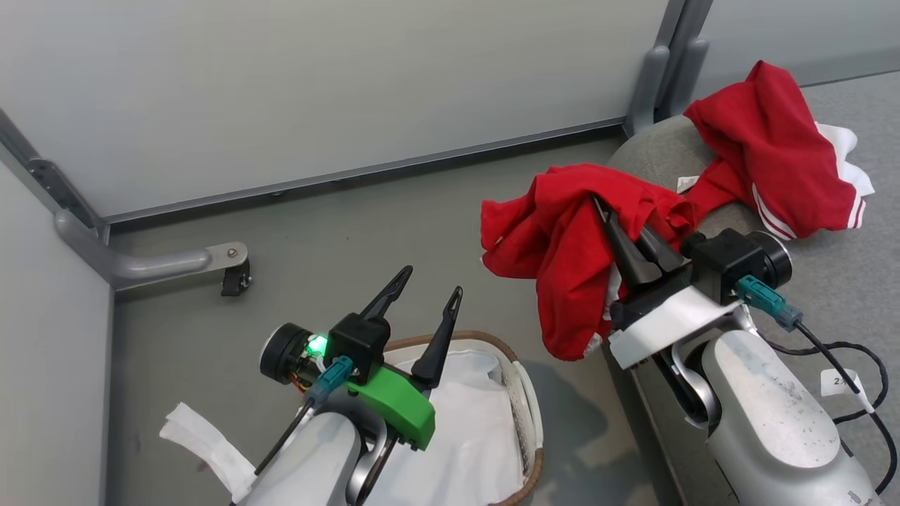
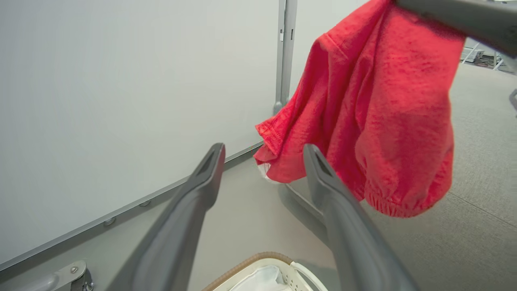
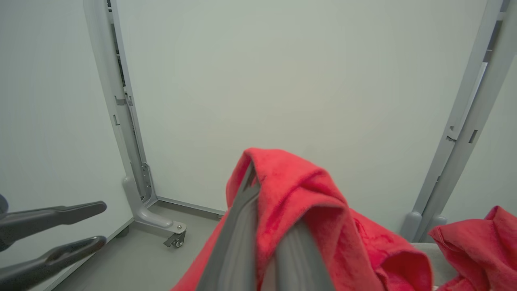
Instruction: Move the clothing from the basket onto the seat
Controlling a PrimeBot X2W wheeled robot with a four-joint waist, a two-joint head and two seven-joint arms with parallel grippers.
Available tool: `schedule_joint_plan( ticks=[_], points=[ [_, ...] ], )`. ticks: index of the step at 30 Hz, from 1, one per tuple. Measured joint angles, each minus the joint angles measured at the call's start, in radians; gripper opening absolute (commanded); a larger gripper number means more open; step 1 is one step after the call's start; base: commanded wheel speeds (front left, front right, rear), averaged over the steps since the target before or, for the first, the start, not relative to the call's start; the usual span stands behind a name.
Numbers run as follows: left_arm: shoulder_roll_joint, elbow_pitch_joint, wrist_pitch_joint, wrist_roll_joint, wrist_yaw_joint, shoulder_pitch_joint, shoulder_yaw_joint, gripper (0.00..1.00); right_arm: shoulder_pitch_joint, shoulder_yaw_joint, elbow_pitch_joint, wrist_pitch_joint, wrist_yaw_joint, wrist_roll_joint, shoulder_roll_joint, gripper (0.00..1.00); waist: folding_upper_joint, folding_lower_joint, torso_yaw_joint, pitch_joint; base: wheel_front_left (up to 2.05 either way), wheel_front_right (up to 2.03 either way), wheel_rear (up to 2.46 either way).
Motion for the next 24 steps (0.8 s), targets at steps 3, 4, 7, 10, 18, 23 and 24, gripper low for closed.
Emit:
schedule_joint_plan(
  ticks=[3,4,7,10,18,23,24],
  points=[
    [-0.006,-0.009,0.000,0.007,-0.004,0.004,0.011,1.00,0.000,-0.004,-0.003,0.000,0.000,-0.004,0.004,0.00,0.0000,0.0000,-0.022,0.004,0.00,0.00,0.00],
    [-0.008,-0.012,0.000,0.010,-0.005,0.004,0.014,1.00,0.000,-0.006,-0.004,0.000,0.000,-0.005,0.005,0.00,0.0000,0.0000,-0.032,0.006,0.00,0.00,0.00],
    [-0.012,-0.020,0.000,0.020,-0.008,0.005,0.021,1.00,0.000,-0.014,-0.006,0.000,0.000,-0.007,0.007,0.00,0.0000,0.0000,-0.063,0.013,0.00,0.00,0.00],
    [-0.015,-0.025,0.000,0.029,-0.009,0.005,0.026,1.00,0.002,-0.021,-0.007,0.000,0.000,-0.011,0.007,0.00,0.0000,0.0000,-0.101,0.021,0.00,0.00,0.00],
    [-0.019,-0.023,0.000,0.040,-0.012,0.003,0.025,1.00,0.005,-0.050,-0.007,0.000,0.000,-0.013,0.005,0.00,0.0000,0.0000,-0.215,0.049,0.00,0.00,0.00],
    [-0.020,-0.016,0.000,0.048,-0.013,-0.009,0.020,1.00,0.013,-0.081,-0.011,0.000,0.000,-0.021,0.013,0.00,0.0000,0.0000,-0.279,0.076,0.00,0.00,0.00],
    [-0.021,-0.015,0.000,0.050,-0.013,-0.014,0.019,1.00,0.013,-0.088,-0.012,0.000,0.000,-0.022,0.013,0.00,0.0000,0.0000,-0.289,0.085,0.00,0.00,0.00]
  ],
)
